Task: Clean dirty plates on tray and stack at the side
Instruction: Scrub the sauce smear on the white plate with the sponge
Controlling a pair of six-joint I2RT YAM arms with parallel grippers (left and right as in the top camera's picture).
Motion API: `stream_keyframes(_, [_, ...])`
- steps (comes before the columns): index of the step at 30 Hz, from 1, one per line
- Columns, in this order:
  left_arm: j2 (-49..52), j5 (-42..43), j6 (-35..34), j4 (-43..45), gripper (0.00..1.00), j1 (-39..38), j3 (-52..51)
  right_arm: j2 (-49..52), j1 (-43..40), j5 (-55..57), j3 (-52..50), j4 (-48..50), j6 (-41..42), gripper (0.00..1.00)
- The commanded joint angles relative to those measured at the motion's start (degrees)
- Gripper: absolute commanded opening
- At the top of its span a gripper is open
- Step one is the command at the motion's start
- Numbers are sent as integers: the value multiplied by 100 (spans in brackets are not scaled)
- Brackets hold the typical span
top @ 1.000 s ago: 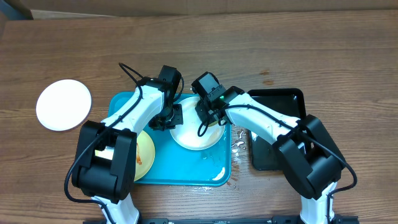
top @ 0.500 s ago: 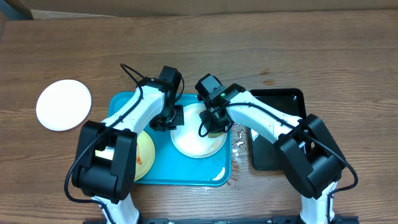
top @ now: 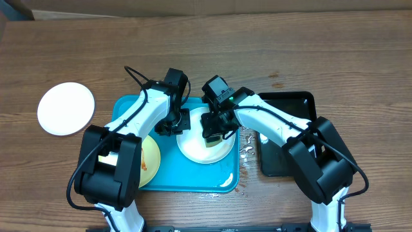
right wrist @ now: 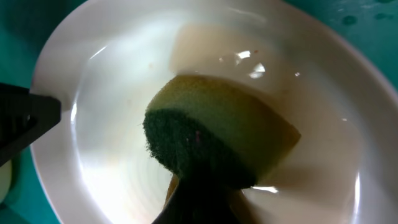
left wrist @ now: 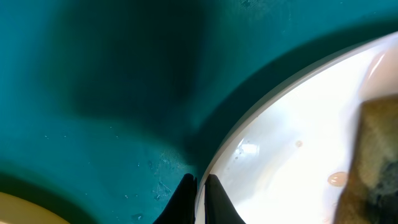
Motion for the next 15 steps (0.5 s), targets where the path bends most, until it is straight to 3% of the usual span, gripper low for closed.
stream_keyframes(1, [11, 17, -68, 90, 4, 24, -131, -13, -173, -634, 243, -212, -398, 4])
stream_keyframes(5, [11, 17, -70, 96, 4, 24, -131, -442, -413, -885, 404, -667, -844, 4])
stream_keyframes(9, [11, 17, -72, 122, 4, 24, -131, -533, -461, -297, 391, -833, -1001, 4])
stream_keyframes(15, [11, 20, -92, 133, 4, 24, -131, -487, -439, 619, -44, -87, -1001, 4])
